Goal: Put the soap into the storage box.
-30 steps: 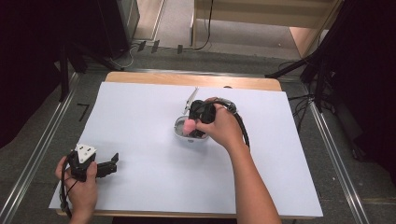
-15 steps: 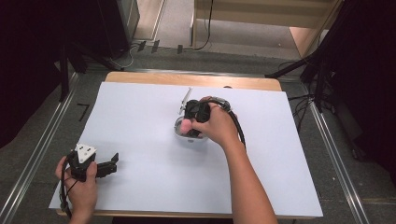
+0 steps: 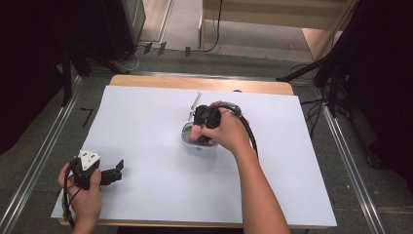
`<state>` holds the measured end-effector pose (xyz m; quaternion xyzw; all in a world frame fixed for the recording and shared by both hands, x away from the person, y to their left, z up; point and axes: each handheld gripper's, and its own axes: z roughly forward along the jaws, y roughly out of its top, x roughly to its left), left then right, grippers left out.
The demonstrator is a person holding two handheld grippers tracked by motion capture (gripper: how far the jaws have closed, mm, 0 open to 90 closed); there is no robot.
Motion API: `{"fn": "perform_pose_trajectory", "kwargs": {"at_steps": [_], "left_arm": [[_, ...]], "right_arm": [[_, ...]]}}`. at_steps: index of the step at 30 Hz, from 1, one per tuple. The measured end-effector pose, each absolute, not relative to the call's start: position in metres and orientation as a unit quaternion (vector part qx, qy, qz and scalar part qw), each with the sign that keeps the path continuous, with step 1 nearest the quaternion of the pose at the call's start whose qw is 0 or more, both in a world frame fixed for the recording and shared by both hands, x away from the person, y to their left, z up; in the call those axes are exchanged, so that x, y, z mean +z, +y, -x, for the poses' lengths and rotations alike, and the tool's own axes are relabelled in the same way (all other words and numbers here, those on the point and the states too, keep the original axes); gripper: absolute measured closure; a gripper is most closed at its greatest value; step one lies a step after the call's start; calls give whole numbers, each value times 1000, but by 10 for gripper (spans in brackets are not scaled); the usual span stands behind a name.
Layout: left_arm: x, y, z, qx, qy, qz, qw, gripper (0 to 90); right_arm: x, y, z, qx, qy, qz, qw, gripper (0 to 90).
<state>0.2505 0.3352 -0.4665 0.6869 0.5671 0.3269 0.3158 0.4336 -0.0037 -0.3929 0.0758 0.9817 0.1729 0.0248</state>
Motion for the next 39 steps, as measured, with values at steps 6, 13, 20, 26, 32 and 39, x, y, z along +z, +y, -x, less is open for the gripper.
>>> {"fn": "perform_pose_trajectory", "kwargs": {"at_steps": [6, 13, 20, 26, 32, 39], "left_arm": [[-467, 335, -251, 327, 567, -687, 316, 0], [-466, 335, -251, 326, 567, -687, 316, 0], [-467, 335, -251, 326, 567, -687, 316, 0], [-467, 335, -251, 327, 567, -687, 316, 0], [-467, 335, -251, 326, 567, -687, 316, 0], [-467, 335, -251, 327, 567, -687, 316, 0]], "right_arm": [[-388, -7, -433, 196, 976, -88, 25, 401], [-384, -17, -430, 213, 971, -104, 21, 370], [-381, -26, -425, 240, 963, -123, 26, 267], [-380, -37, -415, 246, 958, -144, 44, 111], [-382, -49, -407, 236, 959, -152, 44, 0], [-382, -71, -399, 258, 951, -166, 44, 0]]}}
